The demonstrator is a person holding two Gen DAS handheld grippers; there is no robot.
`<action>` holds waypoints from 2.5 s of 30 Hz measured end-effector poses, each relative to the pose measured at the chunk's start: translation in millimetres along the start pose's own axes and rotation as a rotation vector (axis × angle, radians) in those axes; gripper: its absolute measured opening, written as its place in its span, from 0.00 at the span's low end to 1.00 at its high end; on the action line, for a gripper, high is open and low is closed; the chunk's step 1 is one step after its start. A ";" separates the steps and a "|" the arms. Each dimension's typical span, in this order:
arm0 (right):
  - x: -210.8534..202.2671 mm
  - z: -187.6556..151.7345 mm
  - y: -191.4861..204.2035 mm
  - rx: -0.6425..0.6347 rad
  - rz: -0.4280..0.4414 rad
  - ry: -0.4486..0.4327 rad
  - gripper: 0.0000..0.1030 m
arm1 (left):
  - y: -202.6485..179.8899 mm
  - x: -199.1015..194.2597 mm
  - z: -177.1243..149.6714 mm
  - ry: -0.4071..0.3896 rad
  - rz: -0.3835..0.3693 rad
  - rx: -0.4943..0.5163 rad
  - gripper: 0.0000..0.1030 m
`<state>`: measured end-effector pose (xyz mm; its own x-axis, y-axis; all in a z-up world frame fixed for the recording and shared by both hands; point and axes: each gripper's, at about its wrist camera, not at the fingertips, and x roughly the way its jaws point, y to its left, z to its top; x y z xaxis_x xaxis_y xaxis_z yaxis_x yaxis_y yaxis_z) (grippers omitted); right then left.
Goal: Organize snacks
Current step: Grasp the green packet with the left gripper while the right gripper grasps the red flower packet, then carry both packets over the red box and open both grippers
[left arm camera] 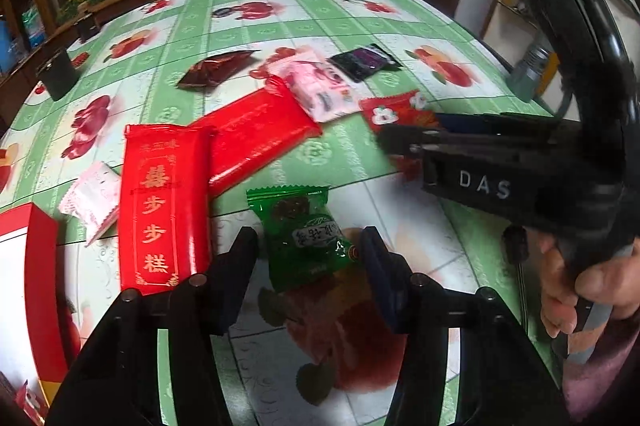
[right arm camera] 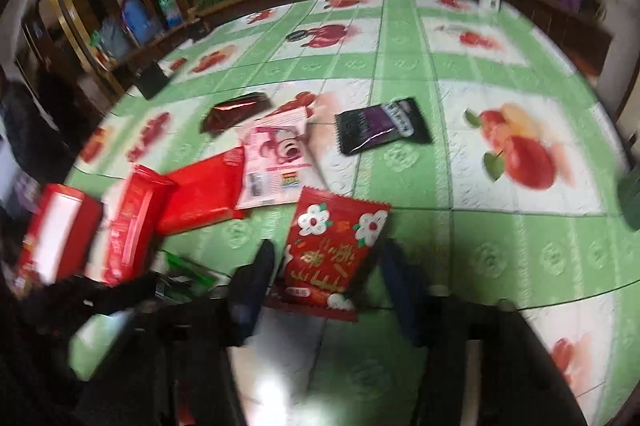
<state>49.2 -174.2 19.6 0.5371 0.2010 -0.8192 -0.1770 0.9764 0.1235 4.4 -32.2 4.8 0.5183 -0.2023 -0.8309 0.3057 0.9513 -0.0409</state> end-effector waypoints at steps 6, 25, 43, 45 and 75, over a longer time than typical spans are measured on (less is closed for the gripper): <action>-0.5 -2.5 1.5 -0.042 -0.043 -0.012 0.37 | -1.3 3.6 2.4 -0.007 0.030 0.004 0.51; -6.3 0.7 -30.0 0.132 0.068 -0.016 0.31 | -1.1 -11.4 -9.8 -0.061 0.058 -0.032 0.28; -50.2 1.4 -33.0 0.179 0.231 -0.239 0.31 | 67.2 -148.9 -85.9 -0.279 0.298 -0.170 0.28; -56.9 0.7 -28.7 0.168 0.252 -0.275 0.31 | 79.8 -159.0 -90.7 -0.299 0.323 -0.197 0.28; -29.9 -7.6 278.5 -0.252 0.691 -0.111 0.30 | 209.7 -207.0 -141.0 -0.381 0.519 -0.433 0.29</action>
<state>-22.5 91.2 74.2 0.3121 0.7827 -0.5385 -0.6814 0.5794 0.4473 -151.5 241.9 90.0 0.7729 0.3025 -0.5578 -0.3499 0.9365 0.0231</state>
